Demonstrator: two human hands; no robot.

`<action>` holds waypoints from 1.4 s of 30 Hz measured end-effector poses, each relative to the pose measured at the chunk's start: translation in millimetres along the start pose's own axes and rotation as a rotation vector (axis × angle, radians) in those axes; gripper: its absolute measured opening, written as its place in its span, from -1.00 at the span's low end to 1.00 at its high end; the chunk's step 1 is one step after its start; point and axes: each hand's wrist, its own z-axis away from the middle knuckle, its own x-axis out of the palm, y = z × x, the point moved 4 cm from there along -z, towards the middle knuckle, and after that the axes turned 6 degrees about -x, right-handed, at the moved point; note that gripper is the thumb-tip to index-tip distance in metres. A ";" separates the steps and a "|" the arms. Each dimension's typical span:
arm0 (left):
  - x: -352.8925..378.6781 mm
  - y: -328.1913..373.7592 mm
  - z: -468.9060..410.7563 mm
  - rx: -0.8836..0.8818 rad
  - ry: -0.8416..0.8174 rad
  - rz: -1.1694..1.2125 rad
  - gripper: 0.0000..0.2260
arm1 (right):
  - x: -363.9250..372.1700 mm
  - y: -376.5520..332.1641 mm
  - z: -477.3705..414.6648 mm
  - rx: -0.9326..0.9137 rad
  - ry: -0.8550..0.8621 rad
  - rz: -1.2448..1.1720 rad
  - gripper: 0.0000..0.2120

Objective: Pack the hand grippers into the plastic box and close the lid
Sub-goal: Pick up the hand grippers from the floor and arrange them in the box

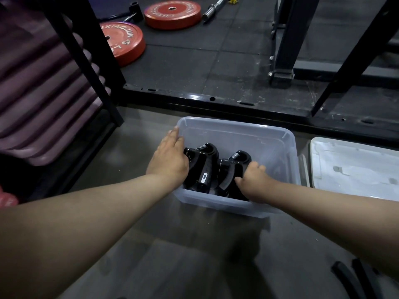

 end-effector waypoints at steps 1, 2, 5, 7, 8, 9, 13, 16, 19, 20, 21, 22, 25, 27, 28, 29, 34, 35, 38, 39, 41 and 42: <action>0.2 -0.3 0.0 0.002 0.000 -0.001 -0.51 | 0.0 0.9 -0.4 0.008 0.001 -0.008 -0.46; 0.3 -0.4 0.0 0.003 -0.001 -0.002 -0.51 | -1.0 1.9 -1.9 0.003 0.001 -0.014 -0.46; 0.6 -0.7 0.0 0.003 -0.004 -0.003 -0.52 | -4.8 2.5 -3.8 -0.026 -0.027 0.012 -0.55; 0.5 -0.4 0.2 0.002 -0.004 -0.003 -0.53 | -7.4 2.8 -4.5 -0.045 -0.027 0.033 -0.60; 0.1 -0.1 0.2 0.003 -0.005 -0.003 -0.53 | -7.8 3.5 -5.5 -0.061 -0.019 0.045 -0.62; -0.3 0.1 0.3 0.003 -0.006 -0.003 -0.52 | -8.4 2.7 -4.8 -0.075 -0.023 0.059 -0.64; -1.0 0.3 0.8 0.006 -0.004 -0.007 -0.53 | -5.2 1.3 -4.4 -0.100 -0.042 0.106 -0.64; -1.0 0.2 0.9 0.010 0.002 -0.012 -0.53 | -7.3 -3.2 5.2 -0.084 -0.056 0.105 -0.58; -0.8 0.6 0.9 0.010 0.000 -0.015 -0.52 | -5.8 -1.7 8.1 -0.094 -0.114 0.070 -0.49; -0.8 0.5 0.9 0.009 -0.002 -0.016 -0.51 | -3.7 0.5 4.7 -0.106 -0.132 0.050 -0.38; -0.7 0.4 1.0 0.009 -0.001 -0.017 -0.51 | -0.6 3.9 -0.7 -0.119 -0.133 0.028 -0.29; -0.9 0.7 1.2 0.007 -0.001 -0.018 -0.51 | 4.0 8.9 -6.8 -0.122 -0.141 0.020 -0.27; -1.2 1.3 1.8 0.000 -0.007 -0.017 -0.51 | 3.9 5.7 -3.1 -0.125 -0.153 0.034 -0.56; -1.4 2.0 1.8 0.002 -0.007 -0.019 -0.52 | 1.8 4.1 0.0 -0.137 -0.133 0.047 -0.58; -1.3 2.0 1.8 0.002 -0.007 -0.020 -0.53 | 0.3 3.5 1.5 -0.134 -0.134 0.060 -0.56; -1.2 1.9 1.6 0.002 -0.006 -0.022 -0.53 | -0.6 3.0 2.1 -0.135 -0.145 0.077 -0.56; -1.5 2.0 1.5 -0.006 -0.007 -0.026 -0.52 | -4.9 1.0 7.8 -0.166 -0.250 0.122 -0.39; -1.5 1.9 1.6 -0.009 -0.005 -0.025 -0.52 | -4.8 0.4 9.1 -0.171 -0.260 0.141 -0.32; -1.7 2.1 2.3 -0.010 -0.003 -0.020 -0.52 | -6.5 -4.6 13.8 -0.134 -0.268 0.208 -0.38; -1.8 2.4 2.4 -0.009 -0.003 -0.021 -0.52 | -7.1 -6.5 14.7 -0.143 -0.271 0.218 -0.44; -2.1 2.5 2.3 -0.013 -0.007 -0.022 -0.52 | -5.1 -6.1 11.6 -0.154 -0.278 0.206 -0.47; -2.2 2.6 2.3 -0.014 -0.008 -0.022 -0.52 | -3.5 -4.6 9.4 -0.157 -0.272 0.182 -0.43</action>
